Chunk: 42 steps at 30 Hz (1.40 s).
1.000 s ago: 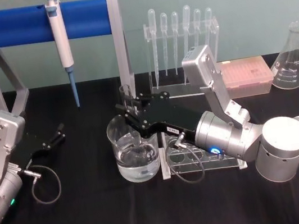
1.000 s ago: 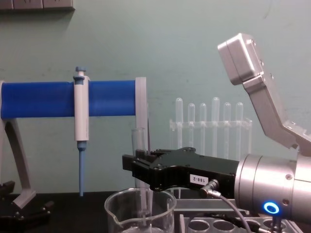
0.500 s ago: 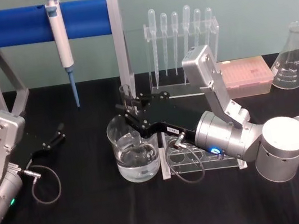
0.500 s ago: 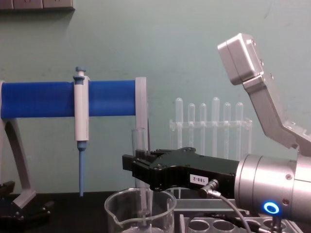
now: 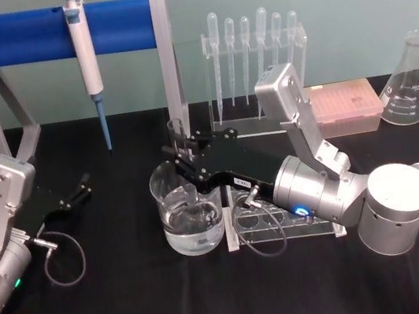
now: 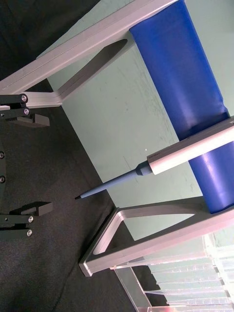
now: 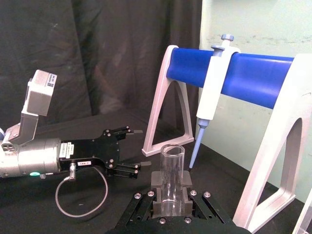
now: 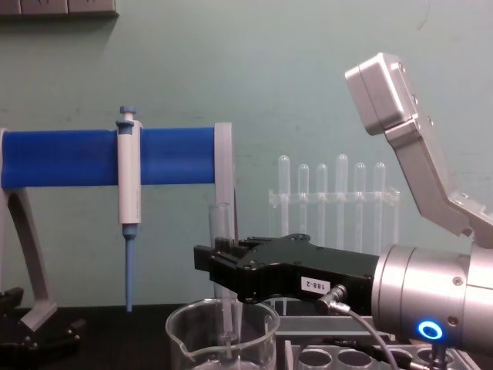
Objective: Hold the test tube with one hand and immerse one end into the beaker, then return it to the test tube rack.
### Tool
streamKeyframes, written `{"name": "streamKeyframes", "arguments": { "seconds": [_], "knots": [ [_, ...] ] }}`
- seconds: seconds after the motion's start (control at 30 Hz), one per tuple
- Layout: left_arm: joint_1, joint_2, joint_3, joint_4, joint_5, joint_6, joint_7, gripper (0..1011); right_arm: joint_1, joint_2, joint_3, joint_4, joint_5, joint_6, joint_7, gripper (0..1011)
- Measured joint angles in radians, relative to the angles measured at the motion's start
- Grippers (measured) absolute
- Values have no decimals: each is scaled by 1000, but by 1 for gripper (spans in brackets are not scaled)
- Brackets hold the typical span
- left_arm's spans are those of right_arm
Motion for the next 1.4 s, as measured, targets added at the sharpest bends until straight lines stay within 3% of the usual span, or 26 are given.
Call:
{"name": "streamKeyframes", "arguments": {
  "seconds": [1.4],
  "knots": [
    [0,0,0,0,0,0,0,1000,0,0,0,0,0,0,0,225]
  ]
}}
